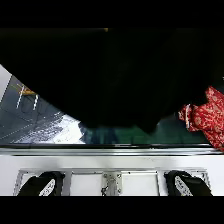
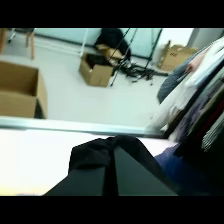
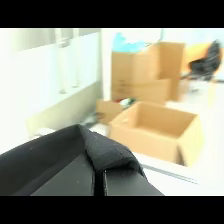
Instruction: Fold the clothes and pants, and hang the long-sleeved shirts on hangers.
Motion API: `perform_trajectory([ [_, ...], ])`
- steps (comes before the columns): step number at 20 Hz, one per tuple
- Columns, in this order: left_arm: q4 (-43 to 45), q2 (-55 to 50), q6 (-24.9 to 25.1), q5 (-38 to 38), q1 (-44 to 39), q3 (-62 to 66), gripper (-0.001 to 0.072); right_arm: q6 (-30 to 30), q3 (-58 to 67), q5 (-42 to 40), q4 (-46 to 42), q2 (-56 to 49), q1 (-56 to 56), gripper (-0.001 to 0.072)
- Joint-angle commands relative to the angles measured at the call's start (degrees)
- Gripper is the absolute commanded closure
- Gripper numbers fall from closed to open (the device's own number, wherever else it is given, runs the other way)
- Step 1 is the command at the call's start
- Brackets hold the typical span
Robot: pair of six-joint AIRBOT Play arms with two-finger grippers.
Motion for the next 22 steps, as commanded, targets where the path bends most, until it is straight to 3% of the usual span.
perform_trajectory([
  [1, 4.2, 0.0, -2.4, -0.5, 0.0, -8.1, 0.0688, 2.3, 0.4, -0.2, -5.1, 1.0, 0.2, 0.0696],
  [6, 4.2, -4.3, -2.5, -5.7, 6.8, -18.0, 0.0689, 2.4, -2.0, 8.0, -3.6, -4.2, 14.1, 0.0697],
  [13, 4.1, 0.6, -1.9, -10.9, 20.5, -35.5, 0.0689, 1.6, -7.1, 6.0, -6.8, -21.2, 45.7, 0.0677],
  [14, 4.1, 2.1, -0.7, -11.0, 21.0, -37.9, 0.0688, 1.6, -7.1, 5.4, -7.6, -23.2, 46.8, 0.0527],
  [15, 4.1, 3.3, 0.2, -10.8, 21.1, -39.8, 0.0683, 1.7, -7.1, 5.3, -8.5, -24.7, 46.9, 0.0187],
  [16, 4.0, 4.6, 0.8, -10.3, 21.0, -41.6, 0.0452, 1.7, -7.1, 5.3, -10.0, -25.4, 46.2, 0.0041],
  [17, 3.6, 5.8, 0.8, -9.9, 21.0, -42.9, 0.0131, 1.7, -7.1, 5.6, -12.5, -25.3, 45.1, 0.0042],
  [18, 3.7, 6.7, 0.8, -10.0, 21.0, -43.5, 0.0068, 2.1, -7.1, 5.9, -15.5, -24.5, 43.1, 0.0044],
  [22, 2.6, 8.6, 0.9, -12.3, 18.4, -43.6, 0.0068, 9.9, -7.1, 13.3, -29.6, -19.2, 31.2, 0.0059],
])
